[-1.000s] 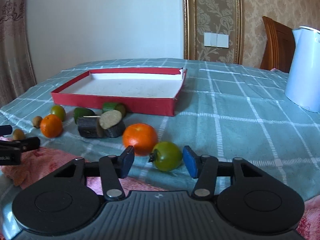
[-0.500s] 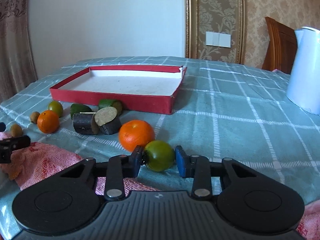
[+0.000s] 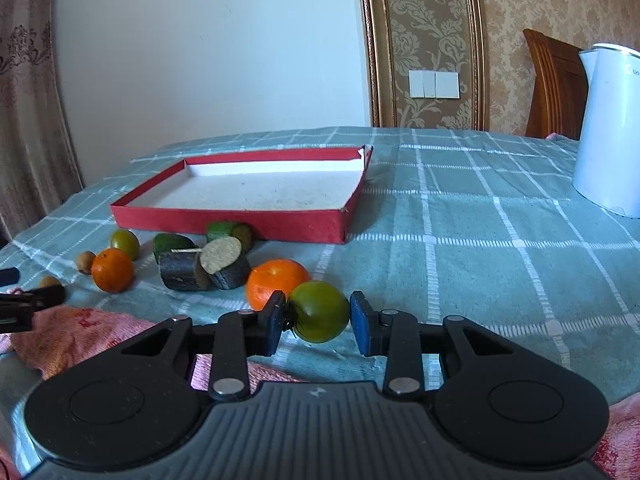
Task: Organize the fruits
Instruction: 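Carry the green tomato into the tray and open the right gripper while the left gripper grasps a kiwi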
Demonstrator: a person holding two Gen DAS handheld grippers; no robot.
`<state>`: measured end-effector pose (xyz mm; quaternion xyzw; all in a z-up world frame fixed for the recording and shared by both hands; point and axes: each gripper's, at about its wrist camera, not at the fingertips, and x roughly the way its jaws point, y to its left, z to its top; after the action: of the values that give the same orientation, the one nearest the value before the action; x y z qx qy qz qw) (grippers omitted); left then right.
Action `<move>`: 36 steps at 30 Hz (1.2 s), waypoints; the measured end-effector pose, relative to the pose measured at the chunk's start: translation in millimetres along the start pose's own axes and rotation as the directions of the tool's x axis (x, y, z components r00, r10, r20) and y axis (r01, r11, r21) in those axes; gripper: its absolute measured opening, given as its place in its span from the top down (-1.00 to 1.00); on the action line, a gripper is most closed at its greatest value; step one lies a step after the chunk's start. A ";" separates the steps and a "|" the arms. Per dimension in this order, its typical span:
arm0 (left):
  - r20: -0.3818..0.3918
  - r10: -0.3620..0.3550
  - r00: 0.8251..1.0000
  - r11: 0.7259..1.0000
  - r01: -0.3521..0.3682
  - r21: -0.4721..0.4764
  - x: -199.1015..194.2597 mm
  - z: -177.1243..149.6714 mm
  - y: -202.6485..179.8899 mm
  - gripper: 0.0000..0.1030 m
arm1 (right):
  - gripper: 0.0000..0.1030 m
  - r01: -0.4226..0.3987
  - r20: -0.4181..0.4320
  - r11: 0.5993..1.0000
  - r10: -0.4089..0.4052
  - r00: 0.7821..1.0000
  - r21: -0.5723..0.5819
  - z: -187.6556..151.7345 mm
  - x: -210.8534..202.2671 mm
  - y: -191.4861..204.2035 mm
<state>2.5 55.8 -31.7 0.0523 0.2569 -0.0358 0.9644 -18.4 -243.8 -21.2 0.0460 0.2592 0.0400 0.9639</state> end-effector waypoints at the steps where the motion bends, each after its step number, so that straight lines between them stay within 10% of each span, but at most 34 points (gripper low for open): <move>1: -0.011 -0.012 1.000 1.000 0.012 0.001 3.0 0.4 0.1 -0.72 | 0.33 -0.005 0.001 1.000 0.005 1.000 0.004 1.6 -0.7 0.4; 8: -0.012 -0.080 0.997 0.997 0.080 -0.021 9.3 -3.4 1.7 -0.30 | 0.33 -0.021 0.030 1.000 0.022 0.999 -0.023 17.1 2.8 13.9; 13: 0.011 -0.102 0.995 0.994 0.103 -0.030 8.0 -3.4 4.1 0.51 | 0.33 -0.022 0.055 0.998 0.025 0.998 -0.054 32.2 16.2 26.4; 28: 0.064 -0.098 0.993 0.993 0.101 -0.054 13.1 -7.4 6.8 0.50 | 0.33 0.070 0.092 0.979 -0.053 0.994 -0.189 75.5 81.2 44.4; 36: 0.063 -0.103 0.993 0.992 0.107 -0.063 14.1 -7.8 9.3 0.50 | 0.33 0.070 -0.033 0.977 -0.078 0.996 -0.202 90.4 136.2 37.9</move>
<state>11.8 65.4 -44.7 0.0058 0.2316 -0.0795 0.9695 142.5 -198.6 -6.7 -0.0616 0.2748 0.0311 0.9590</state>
